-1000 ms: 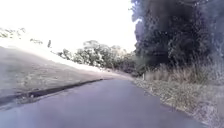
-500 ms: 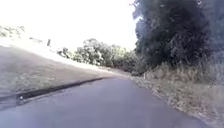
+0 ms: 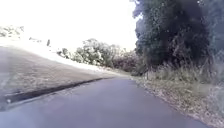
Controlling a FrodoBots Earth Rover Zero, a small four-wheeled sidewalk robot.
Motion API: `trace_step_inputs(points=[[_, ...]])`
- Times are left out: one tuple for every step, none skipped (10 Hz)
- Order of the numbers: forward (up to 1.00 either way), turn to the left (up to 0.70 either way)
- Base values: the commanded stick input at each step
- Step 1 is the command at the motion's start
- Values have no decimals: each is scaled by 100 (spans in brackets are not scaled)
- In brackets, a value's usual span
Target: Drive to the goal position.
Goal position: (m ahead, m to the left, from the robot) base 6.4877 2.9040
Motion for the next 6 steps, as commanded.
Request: trace_step_inputs(points=[[70, 0], [70, 0], [70, 0], [70, 0], [70, 0], [70, 0]])
